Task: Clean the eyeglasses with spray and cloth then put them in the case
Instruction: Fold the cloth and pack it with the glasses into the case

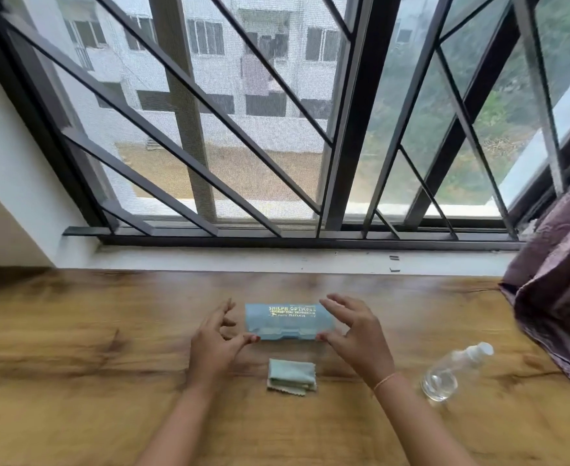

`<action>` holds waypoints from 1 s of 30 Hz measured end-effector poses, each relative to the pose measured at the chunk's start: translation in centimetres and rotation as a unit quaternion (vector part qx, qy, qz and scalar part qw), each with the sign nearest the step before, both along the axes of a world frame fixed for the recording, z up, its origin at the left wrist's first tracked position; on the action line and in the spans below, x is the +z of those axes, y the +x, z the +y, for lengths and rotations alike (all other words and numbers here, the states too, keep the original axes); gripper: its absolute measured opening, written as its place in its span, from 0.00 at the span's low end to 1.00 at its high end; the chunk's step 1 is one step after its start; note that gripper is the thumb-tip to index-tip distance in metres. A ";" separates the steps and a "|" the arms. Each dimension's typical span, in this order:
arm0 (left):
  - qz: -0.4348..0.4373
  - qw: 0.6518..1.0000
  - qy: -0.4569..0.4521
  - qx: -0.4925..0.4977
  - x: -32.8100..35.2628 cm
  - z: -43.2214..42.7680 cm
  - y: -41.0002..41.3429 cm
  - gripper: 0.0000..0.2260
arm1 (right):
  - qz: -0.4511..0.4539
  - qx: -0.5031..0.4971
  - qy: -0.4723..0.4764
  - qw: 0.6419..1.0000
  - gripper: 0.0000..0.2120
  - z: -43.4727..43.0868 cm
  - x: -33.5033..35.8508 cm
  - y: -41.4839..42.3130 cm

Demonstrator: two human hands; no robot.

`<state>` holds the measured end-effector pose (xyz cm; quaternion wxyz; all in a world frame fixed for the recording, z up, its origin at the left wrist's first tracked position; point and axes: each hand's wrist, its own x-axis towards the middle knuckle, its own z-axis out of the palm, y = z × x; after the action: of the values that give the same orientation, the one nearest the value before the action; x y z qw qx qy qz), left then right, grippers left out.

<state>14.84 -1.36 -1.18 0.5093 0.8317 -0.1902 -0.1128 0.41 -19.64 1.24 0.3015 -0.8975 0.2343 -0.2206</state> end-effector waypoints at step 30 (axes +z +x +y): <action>-0.075 0.987 0.073 -0.121 -0.6 -1.4 1.6 0.40 | 0.038 -0.058 0.204 0.976 0.07 -3.0 1.2 5.4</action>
<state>16.42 -2.81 -1.81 0.4140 0.8438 -0.3182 -0.1242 5.83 -22.68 2.48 0.4559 -0.8097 0.3373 -0.1505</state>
